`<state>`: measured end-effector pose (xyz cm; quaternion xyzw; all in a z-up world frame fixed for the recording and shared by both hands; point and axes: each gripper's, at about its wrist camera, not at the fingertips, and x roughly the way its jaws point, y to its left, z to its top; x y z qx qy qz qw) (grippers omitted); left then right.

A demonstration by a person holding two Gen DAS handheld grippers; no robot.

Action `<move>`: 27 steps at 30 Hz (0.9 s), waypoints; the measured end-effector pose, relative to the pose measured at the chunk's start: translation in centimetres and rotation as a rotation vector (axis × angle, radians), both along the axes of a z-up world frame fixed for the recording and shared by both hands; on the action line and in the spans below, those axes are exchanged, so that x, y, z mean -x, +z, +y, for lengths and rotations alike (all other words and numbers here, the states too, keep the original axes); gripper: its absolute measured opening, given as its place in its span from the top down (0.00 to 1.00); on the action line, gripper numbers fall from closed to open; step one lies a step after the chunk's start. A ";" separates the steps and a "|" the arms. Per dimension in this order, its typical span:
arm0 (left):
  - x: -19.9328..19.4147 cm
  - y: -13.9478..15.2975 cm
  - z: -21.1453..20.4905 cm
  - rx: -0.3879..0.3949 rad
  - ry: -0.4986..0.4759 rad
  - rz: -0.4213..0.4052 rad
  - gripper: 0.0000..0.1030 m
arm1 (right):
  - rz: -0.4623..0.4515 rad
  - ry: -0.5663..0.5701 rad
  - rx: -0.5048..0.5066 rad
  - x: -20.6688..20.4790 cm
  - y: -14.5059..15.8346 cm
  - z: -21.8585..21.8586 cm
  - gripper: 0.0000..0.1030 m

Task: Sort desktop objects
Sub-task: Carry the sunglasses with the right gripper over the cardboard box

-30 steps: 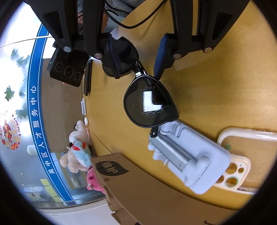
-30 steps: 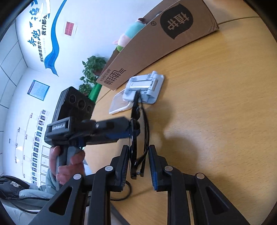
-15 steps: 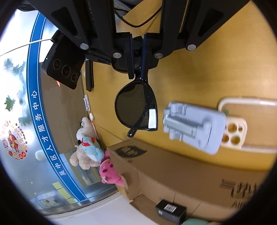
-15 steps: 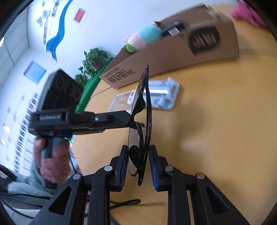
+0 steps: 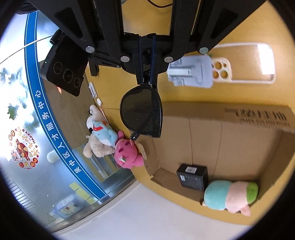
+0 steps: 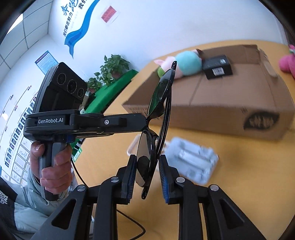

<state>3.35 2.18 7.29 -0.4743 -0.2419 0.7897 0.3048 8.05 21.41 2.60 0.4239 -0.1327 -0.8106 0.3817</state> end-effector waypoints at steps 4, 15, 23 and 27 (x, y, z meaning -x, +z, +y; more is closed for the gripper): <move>2.2 1.5 0.1 0.022 -0.007 0.028 0.94 | 0.016 0.006 0.010 2.4 1.0 -0.8 0.77; 12.3 6.1 4.2 0.041 -0.112 0.113 0.94 | 0.080 -0.082 -0.027 10.9 5.0 1.7 0.77; 20.7 6.1 6.0 -0.021 -0.132 0.079 0.94 | 0.074 -0.143 -0.104 19.3 6.5 4.0 0.77; 24.9 4.7 6.5 -0.038 -0.120 0.032 0.94 | 0.045 -0.154 -0.147 23.5 5.9 4.6 0.77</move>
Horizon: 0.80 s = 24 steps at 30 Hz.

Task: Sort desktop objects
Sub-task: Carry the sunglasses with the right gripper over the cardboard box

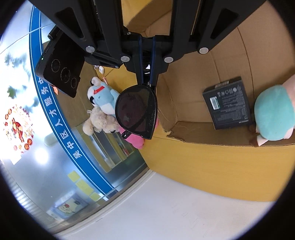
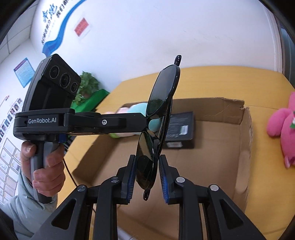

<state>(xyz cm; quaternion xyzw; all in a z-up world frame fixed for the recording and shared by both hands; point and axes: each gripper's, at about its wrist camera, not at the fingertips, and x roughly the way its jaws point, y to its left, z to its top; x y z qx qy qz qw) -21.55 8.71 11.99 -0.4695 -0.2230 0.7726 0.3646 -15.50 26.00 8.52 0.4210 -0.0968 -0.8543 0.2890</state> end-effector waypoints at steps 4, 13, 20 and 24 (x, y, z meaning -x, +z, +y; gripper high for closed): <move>3.6 -1.8 0.8 -0.005 0.008 -0.048 0.94 | -0.042 -0.023 -0.019 3.5 -1.4 0.6 0.78; 8.9 -7.7 3.3 0.000 0.017 -0.190 0.98 | -0.177 -0.086 -0.100 9.7 -6.7 2.3 0.78; 10.1 -11.1 4.5 0.002 0.020 -0.276 0.99 | -0.276 -0.112 -0.211 12.7 -9.5 2.6 0.79; 10.6 -12.2 4.8 0.018 0.033 -0.304 0.99 | -0.324 -0.112 -0.249 13.0 -11.6 2.9 0.80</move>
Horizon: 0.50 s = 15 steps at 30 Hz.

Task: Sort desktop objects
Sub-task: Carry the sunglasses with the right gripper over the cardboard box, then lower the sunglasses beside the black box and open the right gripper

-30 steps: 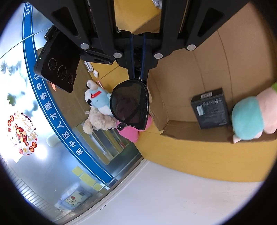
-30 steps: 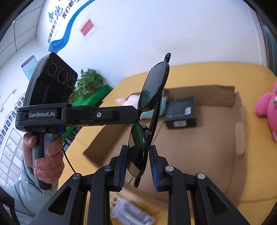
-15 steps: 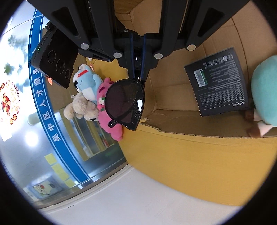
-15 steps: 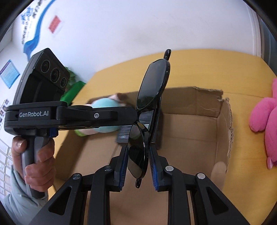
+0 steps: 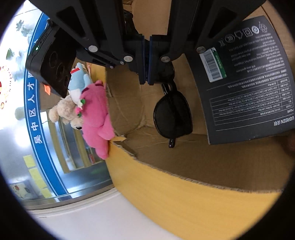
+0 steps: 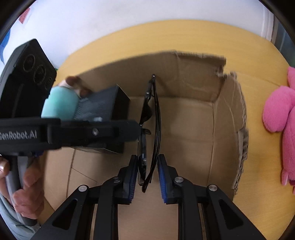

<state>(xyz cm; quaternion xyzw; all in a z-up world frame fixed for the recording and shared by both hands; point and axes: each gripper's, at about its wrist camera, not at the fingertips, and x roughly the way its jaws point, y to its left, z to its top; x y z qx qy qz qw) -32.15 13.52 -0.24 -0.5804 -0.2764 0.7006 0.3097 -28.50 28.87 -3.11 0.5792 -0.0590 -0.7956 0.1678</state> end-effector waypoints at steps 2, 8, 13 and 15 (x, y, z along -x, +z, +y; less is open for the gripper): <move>0.1 -0.2 0.2 0.006 -0.002 -0.006 0.99 | -0.008 -0.005 -0.013 -0.1 -0.4 0.1 0.80; 0.2 -0.6 0.6 0.035 -0.003 -0.007 0.99 | -0.022 -0.008 -0.027 -0.5 -1.0 -0.2 0.80; -0.3 0.6 0.7 0.068 0.000 0.030 0.99 | -0.016 -0.013 -0.031 -1.0 -0.9 -0.1 0.76; -0.9 1.9 0.5 0.094 0.009 0.063 0.98 | -0.001 0.001 -0.032 -1.6 -0.4 -0.3 0.66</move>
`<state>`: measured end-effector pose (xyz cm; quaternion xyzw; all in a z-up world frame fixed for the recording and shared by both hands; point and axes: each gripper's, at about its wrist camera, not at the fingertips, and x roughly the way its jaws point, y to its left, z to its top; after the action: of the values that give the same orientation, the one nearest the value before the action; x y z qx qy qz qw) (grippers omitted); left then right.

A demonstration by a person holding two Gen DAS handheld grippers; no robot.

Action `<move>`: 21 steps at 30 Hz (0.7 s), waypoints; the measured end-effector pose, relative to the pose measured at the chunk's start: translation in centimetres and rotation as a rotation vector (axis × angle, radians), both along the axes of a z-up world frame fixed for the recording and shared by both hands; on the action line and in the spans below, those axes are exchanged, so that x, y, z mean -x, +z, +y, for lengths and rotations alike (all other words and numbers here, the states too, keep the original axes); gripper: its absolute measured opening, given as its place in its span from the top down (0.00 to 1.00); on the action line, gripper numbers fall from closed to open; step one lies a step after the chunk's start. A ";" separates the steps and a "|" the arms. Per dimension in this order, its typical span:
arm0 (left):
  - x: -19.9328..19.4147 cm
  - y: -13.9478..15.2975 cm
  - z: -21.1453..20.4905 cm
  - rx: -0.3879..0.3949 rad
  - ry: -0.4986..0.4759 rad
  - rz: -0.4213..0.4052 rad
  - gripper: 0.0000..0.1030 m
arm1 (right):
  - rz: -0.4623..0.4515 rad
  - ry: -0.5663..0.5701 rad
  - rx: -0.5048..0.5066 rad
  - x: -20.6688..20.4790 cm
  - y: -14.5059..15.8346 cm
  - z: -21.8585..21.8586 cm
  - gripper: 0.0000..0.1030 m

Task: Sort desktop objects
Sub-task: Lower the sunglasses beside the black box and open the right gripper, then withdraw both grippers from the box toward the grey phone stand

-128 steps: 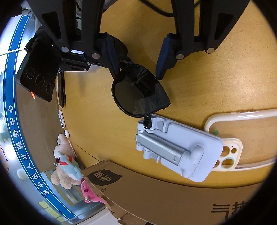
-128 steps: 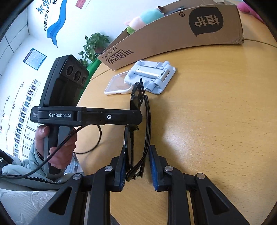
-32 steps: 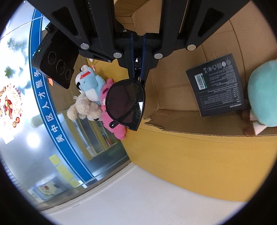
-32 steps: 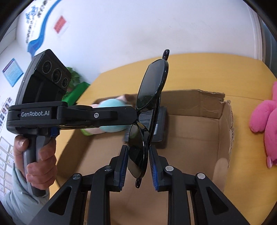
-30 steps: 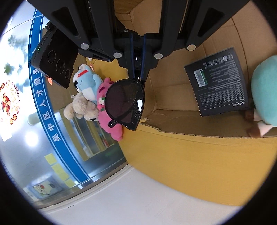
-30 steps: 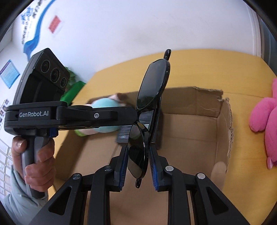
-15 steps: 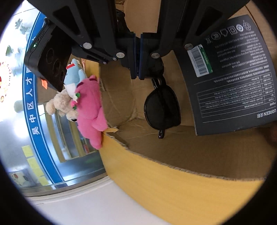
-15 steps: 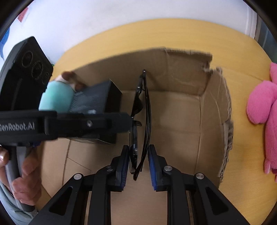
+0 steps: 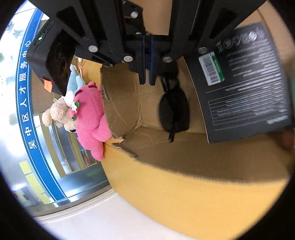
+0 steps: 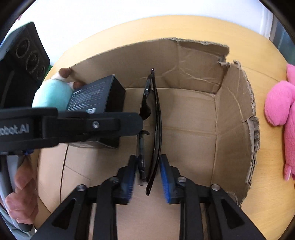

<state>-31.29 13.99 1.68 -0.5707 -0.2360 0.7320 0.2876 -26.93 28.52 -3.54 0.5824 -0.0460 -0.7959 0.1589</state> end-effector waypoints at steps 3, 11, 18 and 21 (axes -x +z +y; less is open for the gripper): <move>-1.9 3.5 -0.8 0.052 0.019 0.090 0.98 | 0.049 0.021 -0.039 -1.6 1.8 -0.5 0.47; -14.6 15.9 -4.9 0.190 0.114 0.516 0.38 | 0.310 -0.068 -0.075 -11.1 9.7 0.8 0.06; -27.1 17.9 -9.6 0.508 0.268 0.801 0.23 | 0.464 -0.097 -0.088 -19.0 12.8 -1.1 0.00; -30.8 16.9 -9.9 0.603 0.282 0.824 0.23 | 0.489 -0.132 -0.053 -22.3 13.3 -1.2 0.00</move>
<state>-0.51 4.12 18.58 -0.2559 0.0430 0.9626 0.0784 -4.61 27.30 9.74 0.3725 -0.0233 -0.9226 0.0978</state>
